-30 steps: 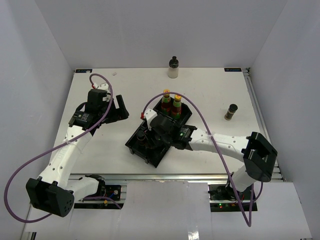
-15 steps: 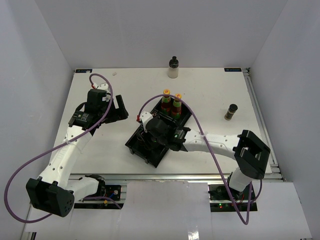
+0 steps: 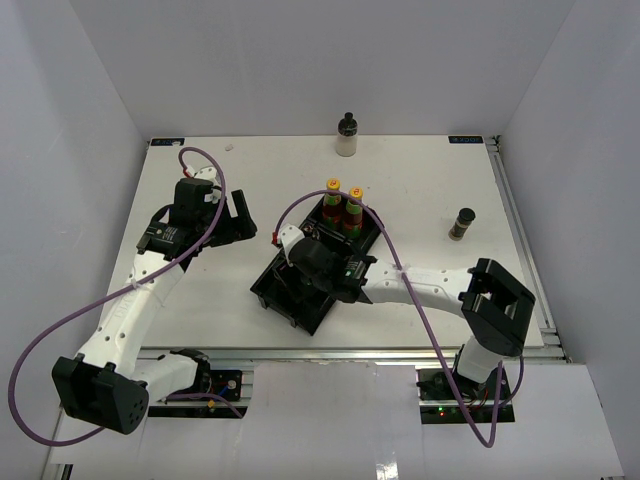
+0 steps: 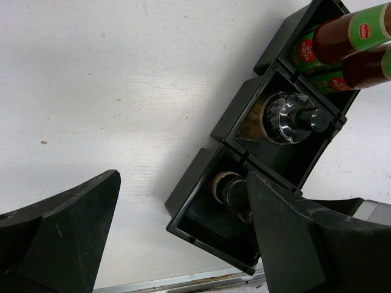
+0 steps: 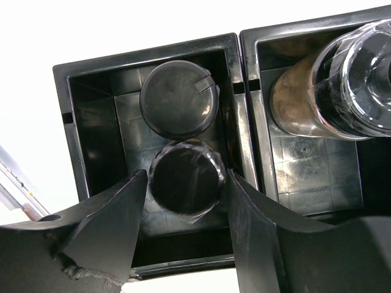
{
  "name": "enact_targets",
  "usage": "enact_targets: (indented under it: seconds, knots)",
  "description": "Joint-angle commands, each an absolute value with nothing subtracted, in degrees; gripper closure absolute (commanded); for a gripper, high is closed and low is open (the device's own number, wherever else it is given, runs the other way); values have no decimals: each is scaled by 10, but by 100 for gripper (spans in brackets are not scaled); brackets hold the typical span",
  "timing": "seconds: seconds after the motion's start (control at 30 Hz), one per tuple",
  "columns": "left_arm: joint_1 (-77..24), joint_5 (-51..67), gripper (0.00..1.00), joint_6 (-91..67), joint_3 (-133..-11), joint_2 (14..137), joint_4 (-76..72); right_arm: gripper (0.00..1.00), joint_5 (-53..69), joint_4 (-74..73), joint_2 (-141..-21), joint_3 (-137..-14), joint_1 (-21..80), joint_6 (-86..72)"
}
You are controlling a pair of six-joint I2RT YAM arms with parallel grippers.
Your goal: Organize the condiment bottles
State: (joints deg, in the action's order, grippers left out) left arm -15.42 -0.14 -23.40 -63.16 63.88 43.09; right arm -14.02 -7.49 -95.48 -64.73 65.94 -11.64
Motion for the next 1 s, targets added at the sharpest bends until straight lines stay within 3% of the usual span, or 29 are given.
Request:
enact_targets:
  seconds: [0.0, 0.47, 0.67, 0.77, 0.97]
  knots:
    - [-150, -2, 5, -233, -630, 616, 429, 38, -156, -59, -957, -673, 664, -121]
    - [-150, 6, 4, -232, -647, 611, 444, 25, -194, -162, -865, -718, 669, -122]
    - [-150, 34, 4, -232, -607, 614, 422, 22, -281, -262, -790, -735, 658, -141]
    - [-150, 63, 4, -228, -579, 612, 400, 21, -279, -287, -750, -731, 608, -147]
    - [-150, 97, 4, -226, -542, 635, 368, 18, -257, -320, -704, -734, 372, -122]
